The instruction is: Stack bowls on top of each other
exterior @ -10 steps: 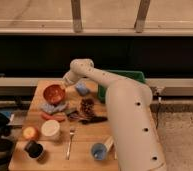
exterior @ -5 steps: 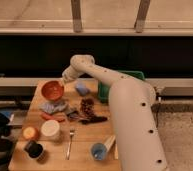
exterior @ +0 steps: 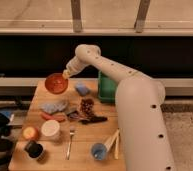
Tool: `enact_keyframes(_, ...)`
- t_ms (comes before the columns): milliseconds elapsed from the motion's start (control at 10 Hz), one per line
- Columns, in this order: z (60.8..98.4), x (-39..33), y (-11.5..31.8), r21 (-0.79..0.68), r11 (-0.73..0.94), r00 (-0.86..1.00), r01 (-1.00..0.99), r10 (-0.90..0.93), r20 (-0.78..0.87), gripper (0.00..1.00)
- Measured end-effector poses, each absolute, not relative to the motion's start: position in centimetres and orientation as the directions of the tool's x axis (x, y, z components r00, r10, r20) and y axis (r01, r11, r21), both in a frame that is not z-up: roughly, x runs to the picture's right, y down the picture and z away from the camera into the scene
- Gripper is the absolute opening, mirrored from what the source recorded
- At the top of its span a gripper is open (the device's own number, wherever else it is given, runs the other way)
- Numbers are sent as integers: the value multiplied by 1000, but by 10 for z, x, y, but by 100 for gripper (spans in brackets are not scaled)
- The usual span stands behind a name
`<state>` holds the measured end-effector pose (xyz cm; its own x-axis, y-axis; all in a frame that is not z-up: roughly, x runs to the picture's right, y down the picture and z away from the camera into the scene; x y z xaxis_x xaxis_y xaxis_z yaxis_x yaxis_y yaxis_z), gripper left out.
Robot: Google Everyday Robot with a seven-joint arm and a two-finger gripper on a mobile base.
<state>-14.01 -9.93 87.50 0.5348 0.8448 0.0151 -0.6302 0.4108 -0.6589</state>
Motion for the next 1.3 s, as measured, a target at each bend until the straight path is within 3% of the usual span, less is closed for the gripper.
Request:
enact_keyframes(500, 829, -26, -119, -564, 369, 481, -739, 875, -59, 0)
enact_keyframes(1300, 758, 157, -72, -333, 179, 274, -926, 924, -266, 0)
